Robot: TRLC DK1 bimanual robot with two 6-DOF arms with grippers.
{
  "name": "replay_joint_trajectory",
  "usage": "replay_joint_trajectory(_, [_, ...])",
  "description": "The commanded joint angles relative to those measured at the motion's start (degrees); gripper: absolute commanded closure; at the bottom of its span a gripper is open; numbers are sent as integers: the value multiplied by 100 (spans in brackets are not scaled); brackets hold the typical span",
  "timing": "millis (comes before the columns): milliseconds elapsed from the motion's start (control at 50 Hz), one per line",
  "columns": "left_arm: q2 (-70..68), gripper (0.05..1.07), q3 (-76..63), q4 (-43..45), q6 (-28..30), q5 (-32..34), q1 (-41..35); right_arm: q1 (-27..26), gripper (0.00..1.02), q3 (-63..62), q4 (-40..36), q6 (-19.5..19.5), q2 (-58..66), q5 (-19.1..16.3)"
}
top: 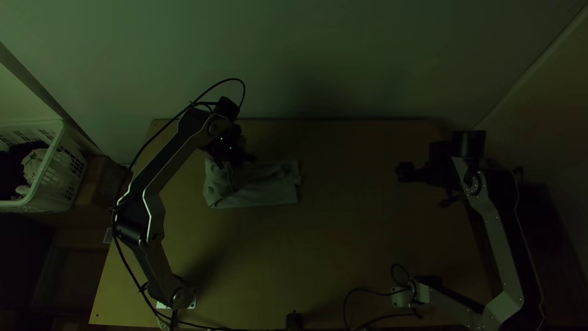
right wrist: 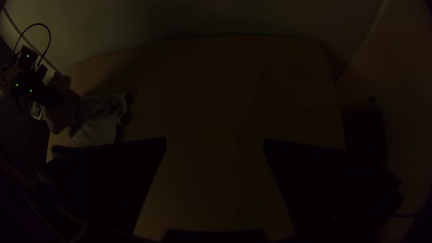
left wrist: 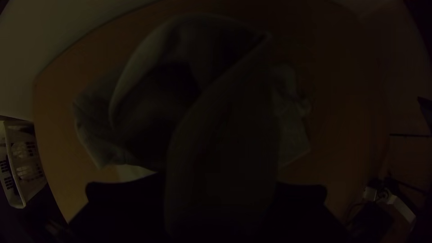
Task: Fold the t-shirt
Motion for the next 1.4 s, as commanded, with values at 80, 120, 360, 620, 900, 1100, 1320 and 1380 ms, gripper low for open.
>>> replay_joint_trajectory(80, [431,104,475,-112,-461,-27,-489,-70,3,-258,43,-74,-174,-26])
replay_joint_trajectory(120, [510,104,527,-112,-478,-27,-577,-70,3,-293,52,-74,-191,-26])
replay_joint_trajectory(360, [1205,9,1239,-182,-760,105,-1087,-35,3,-548,254,-13,-306,-34])
replay_joint_trajectory(620, [1556,9,2066,-341,-1410,1871,-1491,106,3,-768,395,40,-376,-34])
replay_joint_trajectory(900, [1433,9,2004,-358,-1190,2091,-1104,106,3,-785,597,40,-394,-34])
replay_joint_trajectory(1100, [1108,9,1890,-464,-689,1493,-647,106,3,-636,773,31,-367,-34])
replay_joint_trajectory(1320, [589,9,1556,-754,-206,1133,-15,124,3,-689,1414,57,-455,-26])
replay_joint_trajectory(1380, [308,9,1336,-596,-171,1116,179,124,3,-697,1678,49,-490,-26])
